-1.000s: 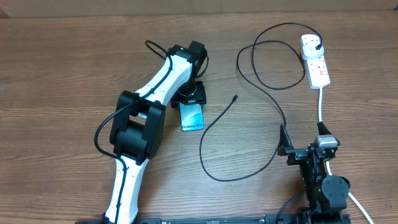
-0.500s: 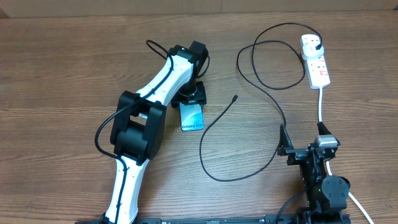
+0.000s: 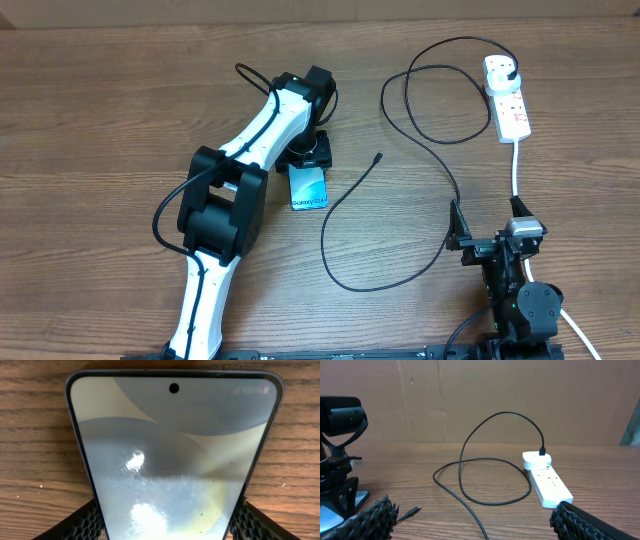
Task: Plug charger to phone and switch on socket
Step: 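Lift the smartphone upright with the left gripper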
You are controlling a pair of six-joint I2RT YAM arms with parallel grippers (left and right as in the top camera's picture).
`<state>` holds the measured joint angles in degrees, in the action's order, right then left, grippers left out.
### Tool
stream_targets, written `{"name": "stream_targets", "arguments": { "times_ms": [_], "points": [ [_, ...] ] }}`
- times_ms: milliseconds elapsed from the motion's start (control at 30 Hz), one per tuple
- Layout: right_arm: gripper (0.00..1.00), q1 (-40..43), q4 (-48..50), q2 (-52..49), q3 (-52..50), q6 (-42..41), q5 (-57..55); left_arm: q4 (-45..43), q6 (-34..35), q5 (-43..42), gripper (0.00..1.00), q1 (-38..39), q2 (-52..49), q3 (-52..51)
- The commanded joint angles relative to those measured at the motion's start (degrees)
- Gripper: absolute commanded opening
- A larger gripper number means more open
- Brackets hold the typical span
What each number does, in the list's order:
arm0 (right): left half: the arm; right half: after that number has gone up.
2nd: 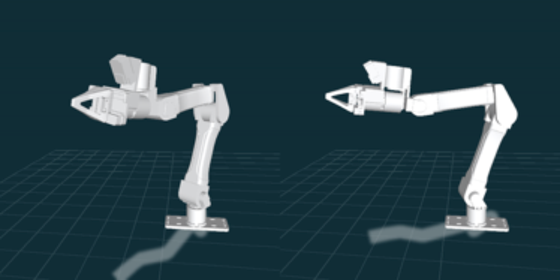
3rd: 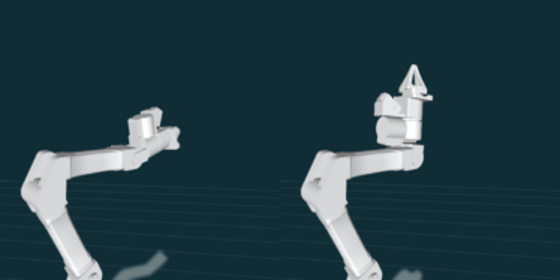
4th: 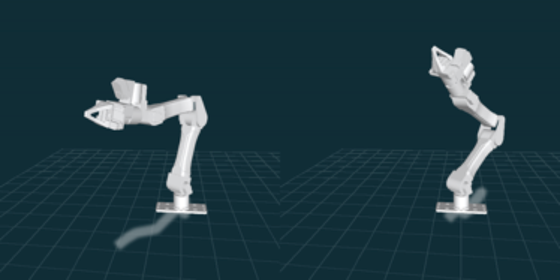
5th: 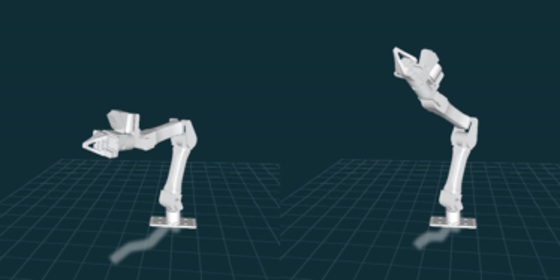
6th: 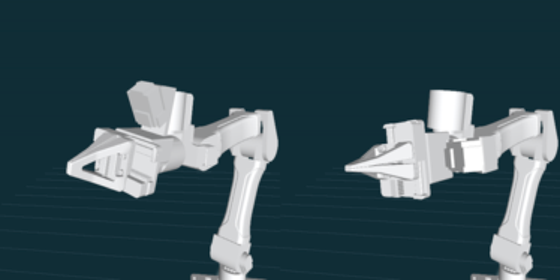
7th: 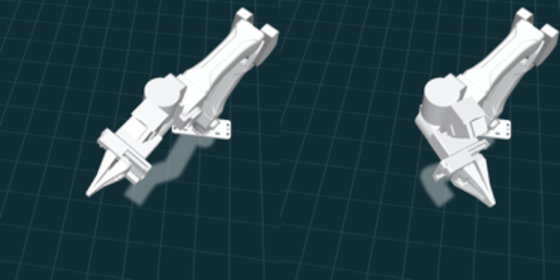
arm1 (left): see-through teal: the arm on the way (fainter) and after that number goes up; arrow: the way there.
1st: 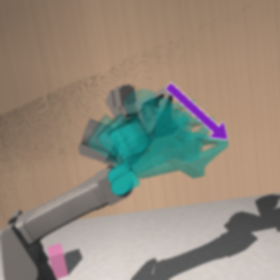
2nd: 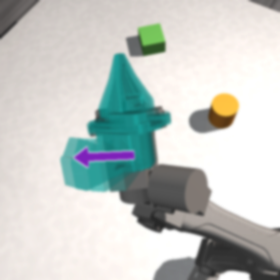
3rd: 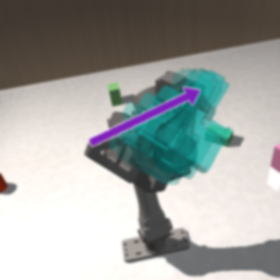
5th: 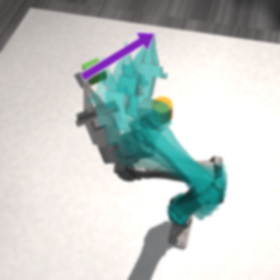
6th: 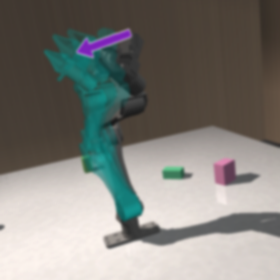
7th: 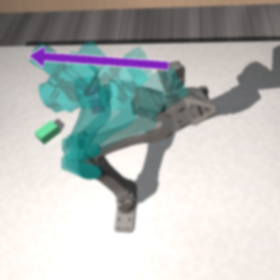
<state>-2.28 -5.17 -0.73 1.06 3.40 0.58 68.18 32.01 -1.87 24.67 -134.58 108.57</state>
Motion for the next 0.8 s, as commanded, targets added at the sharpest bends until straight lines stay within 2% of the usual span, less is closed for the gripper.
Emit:
{"name": "stream_targets", "arguments": {
  "times_ms": [0,767],
  "points": [
    [1.0,-0.24,0.33,0.57,-0.57,-0.17,-0.52,-0.02,1.44,0.48,0.64,-0.76,0.57,-0.7],
    [1.0,-0.24,0.33,0.57,-0.57,-0.17,-0.52,0.57,1.42,-0.66,0.64,-2.71,4.74,-0.66]
  ]
}}
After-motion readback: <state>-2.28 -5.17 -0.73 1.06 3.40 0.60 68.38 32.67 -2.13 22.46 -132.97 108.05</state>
